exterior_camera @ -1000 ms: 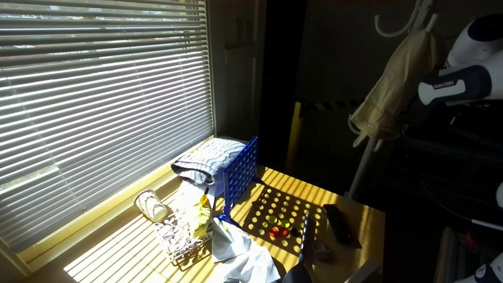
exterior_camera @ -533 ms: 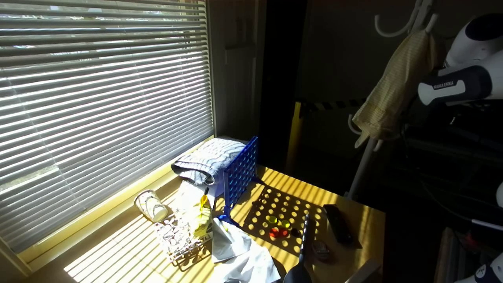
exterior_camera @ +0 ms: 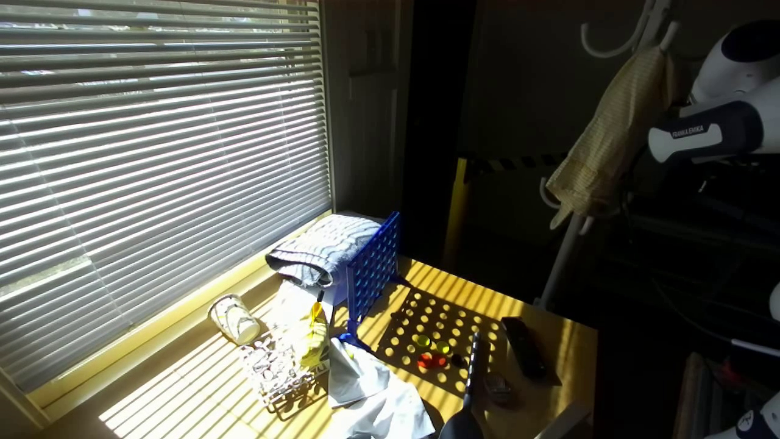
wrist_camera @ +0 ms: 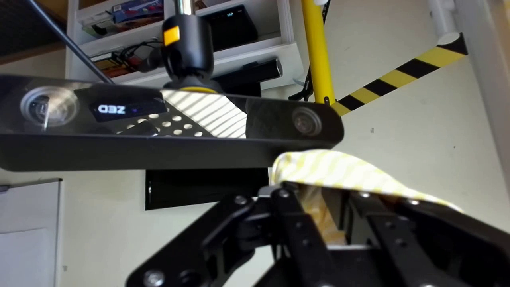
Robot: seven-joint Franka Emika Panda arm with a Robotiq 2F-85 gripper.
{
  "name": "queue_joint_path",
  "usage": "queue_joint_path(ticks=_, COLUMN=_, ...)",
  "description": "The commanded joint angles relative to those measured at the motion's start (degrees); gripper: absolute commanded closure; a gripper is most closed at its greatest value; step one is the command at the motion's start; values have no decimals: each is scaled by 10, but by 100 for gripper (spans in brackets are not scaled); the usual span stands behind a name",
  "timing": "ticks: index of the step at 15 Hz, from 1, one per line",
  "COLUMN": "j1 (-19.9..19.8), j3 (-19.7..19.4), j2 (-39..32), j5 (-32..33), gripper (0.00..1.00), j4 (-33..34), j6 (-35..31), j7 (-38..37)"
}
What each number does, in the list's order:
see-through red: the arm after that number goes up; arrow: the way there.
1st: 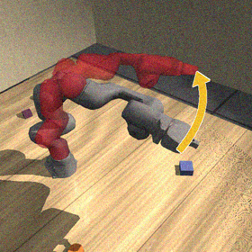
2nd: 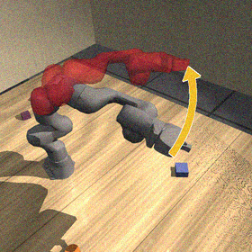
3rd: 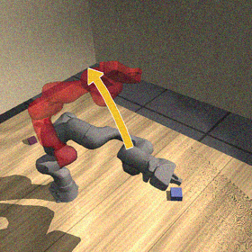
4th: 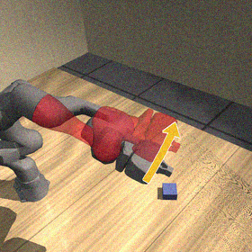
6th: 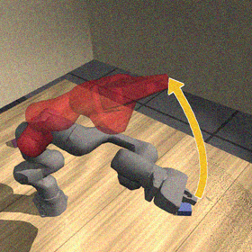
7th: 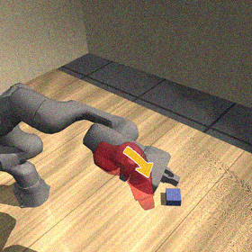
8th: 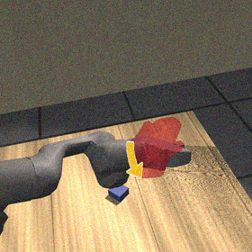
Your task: Hang the yellow towel on the stand
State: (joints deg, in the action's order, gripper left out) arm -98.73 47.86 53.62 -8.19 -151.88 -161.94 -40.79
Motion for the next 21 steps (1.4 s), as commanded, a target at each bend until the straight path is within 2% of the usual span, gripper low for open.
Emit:
queue_joint_path(ticks=1, j1=5, j3=-6, j2=-6, j5=22, gripper=44, j4=5, j6=16, j7=-23)
queue_joint_path(ticks=8, j1=34, j3=-23, j2=3, j5=20, gripper=0, j4=13, j6=21, j7=-24)
queue_joint_path(ticks=16, j1=65, j3=-42, j2=10, j5=21, gripper=0, j4=12, j6=29, j7=-27)
queue_joint_path(ticks=21, j1=110, j3=-63, j2=6, j5=16, gripper=0, j4=3, j6=-17, j7=-18)
